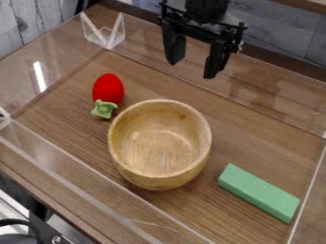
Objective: Move the red fruit to the right
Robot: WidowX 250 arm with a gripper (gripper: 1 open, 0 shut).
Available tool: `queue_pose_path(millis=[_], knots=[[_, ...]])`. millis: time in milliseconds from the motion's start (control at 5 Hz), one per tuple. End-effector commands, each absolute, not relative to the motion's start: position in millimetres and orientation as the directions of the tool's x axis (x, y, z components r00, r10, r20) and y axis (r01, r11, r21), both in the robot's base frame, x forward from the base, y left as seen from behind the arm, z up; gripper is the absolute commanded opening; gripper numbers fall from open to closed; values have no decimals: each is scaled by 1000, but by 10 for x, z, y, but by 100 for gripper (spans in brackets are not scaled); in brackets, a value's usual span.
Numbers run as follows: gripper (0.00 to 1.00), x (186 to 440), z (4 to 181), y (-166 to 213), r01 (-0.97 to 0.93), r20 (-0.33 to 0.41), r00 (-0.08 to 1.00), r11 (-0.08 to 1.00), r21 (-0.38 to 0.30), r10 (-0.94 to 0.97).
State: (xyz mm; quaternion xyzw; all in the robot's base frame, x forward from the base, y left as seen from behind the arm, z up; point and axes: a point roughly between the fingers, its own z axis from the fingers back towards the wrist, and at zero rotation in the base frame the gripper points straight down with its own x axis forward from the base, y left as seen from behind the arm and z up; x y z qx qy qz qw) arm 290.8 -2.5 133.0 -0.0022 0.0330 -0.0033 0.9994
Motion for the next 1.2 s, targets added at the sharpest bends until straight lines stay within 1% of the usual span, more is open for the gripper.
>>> queue_pose_path(millis=[0,200,600,800,1000], knots=[[100,2877,1221,2,-7,-92,996,1000,-9,6],[100,2824,1194,202,-74,-82,994,997,-18,73],[100,2712,1305,893,-225,-1,974,972,-62,225],[100,2669,1297,1163,-274,10,961,958,-83,276],[100,2669,1280,1291,-328,20,943,940,-98,331]])
